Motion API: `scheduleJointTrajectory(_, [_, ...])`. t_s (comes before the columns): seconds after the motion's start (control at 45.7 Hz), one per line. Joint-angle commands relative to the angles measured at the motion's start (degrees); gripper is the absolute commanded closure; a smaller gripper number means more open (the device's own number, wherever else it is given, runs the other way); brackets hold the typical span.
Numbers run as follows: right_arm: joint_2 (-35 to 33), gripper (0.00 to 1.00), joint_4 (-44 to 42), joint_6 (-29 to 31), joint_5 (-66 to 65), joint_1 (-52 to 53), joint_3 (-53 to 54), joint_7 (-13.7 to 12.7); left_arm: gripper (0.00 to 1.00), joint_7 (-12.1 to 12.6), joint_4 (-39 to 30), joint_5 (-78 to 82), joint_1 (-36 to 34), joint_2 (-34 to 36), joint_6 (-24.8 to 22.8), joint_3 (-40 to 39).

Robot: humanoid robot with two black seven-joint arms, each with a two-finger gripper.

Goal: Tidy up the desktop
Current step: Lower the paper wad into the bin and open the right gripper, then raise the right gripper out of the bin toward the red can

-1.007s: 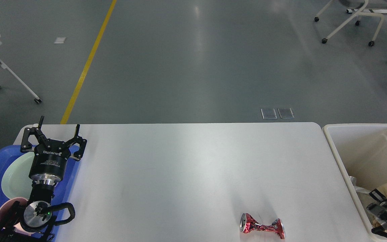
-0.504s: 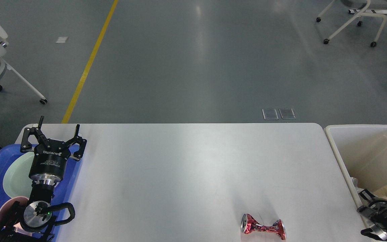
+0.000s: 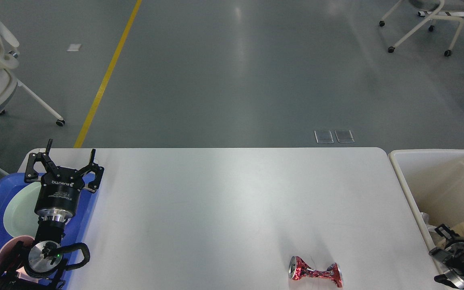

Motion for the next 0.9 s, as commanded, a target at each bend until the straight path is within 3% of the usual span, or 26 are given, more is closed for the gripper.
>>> scheduleJointTrajectory(0.0, [-0.26,0.00,0.09,-0.02,-0.08,0.29,0.00,0.00,0.04,-0.09,0.07,0.00,0.00,-0.01,-0.01,0.00])
scheduleJointTrajectory(0.307, [-2.89,0.00,2.19,2.35,-1.75,4.68,-0.61,-0.08,0.04,0.00,0.07,0.00,0.00,-0.01,-0.01,0.00])
scheduleJointTrajectory(0.482, [-9.92,0.00,10.80,10.87,-13.77,13.55,-0.70,-0.44,0.04,0.00,0.07,0.00,0.00,-0.01,-0.01,0.00])
scheduleJointTrajectory(0.701, [-19.24,0.00,28.72,20.10,-26.61,28.75,-1.93,-0.52,0.04,0.00,0.07,0.00,-0.09,-0.01,-0.01,0.00])
scheduleJointTrajectory(0.876, [-19.25,0.00,35.59,32.48,-27.77,44.92,-11.94,-0.44,0.04,0.00,0.07,0.00,0.00,-0.01,-0.01,0.00])
